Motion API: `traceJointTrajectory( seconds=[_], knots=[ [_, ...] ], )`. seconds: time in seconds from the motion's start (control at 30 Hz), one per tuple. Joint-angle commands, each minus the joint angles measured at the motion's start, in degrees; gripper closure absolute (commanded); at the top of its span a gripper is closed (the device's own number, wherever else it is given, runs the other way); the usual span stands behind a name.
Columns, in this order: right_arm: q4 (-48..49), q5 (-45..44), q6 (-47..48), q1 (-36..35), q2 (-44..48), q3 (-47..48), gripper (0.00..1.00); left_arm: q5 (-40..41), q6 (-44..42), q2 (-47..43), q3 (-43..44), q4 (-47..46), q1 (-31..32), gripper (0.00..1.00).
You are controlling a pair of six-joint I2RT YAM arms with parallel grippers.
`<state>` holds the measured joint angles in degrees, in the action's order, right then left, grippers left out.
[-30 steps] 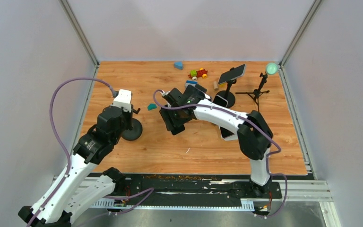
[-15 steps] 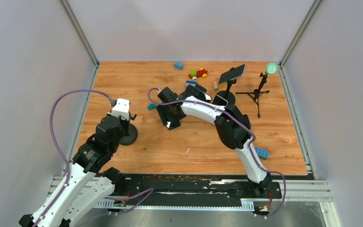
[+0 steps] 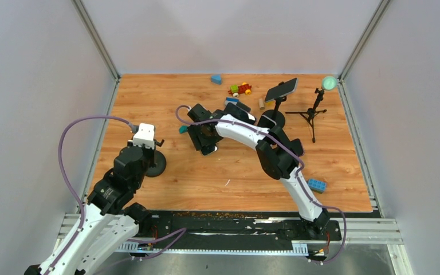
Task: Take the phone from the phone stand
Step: Place the phone at the center of the board.
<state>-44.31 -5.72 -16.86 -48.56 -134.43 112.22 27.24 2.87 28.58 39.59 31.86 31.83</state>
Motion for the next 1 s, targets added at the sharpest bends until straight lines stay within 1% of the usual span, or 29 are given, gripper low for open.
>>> traceJointTrajectory(
  seconds=[0.0, 0.13, 0.2, 0.27, 0.33, 0.43, 0.53, 0.77, 0.83, 0.97],
  knots=[
    [-7.1, 1.2, 2.0, 0.4, -5.5, 1.0, 0.86, 1.4, -1.4, -0.4, 0.5, -5.9, -0.1, 1.00],
    [-14.4, 4.4, 4.3, 0.4, -8.3, 5.0, 0.82, 1.2, -1.6, -0.4, 0.4, -5.9, -0.2, 1.00],
    [-17.8, 4.5, 4.9, 0.4, -10.4, 7.1, 0.80, 1.1, -1.7, -0.4, 0.4, -5.9, -0.1, 1.00],
    [-18.8, 4.7, 5.5, 0.4, -11.2, 6.8, 0.77, 1.0, -1.8, -0.4, 0.3, -5.8, -0.2, 1.00],
    [-19.6, 7.7, 6.9, 0.4, -12.2, 6.5, 0.74, 0.9, -1.7, -0.5, 0.3, -5.6, -0.2, 1.00],
    [-24.5, 9.8, 9.7, 0.5, -15.1, 8.5, 0.73, 0.9, -1.7, -0.8, 0.3, -5.5, -0.1, 1.00],
    [-28.7, 8.6, 11.8, 0.5, -17.3, 9.4, 0.73, 1.2, -1.7, -1.0, 0.3, -5.3, -0.1, 1.00],
    [-29.5, 8.1, 12.7, 0.5, -16.1, 4.1, 0.71, 1.5, -1.8, -1.2, 0.2, -5.3, -0.2, 1.00],
    [-29.7, 6.2, 12.6, 0.4, -15.1, 3.4, 0.70, 1.6, -1.7, -1.2, 0.2, -5.3, -0.2, 1.00],
    [-30.3, 5.8, 12.9, 0.5, -14.2, 4.1, 0.67, 1.7, -1.8, -1.2, 0.2, -5.3, -0.2, 1.00]
  ],
)
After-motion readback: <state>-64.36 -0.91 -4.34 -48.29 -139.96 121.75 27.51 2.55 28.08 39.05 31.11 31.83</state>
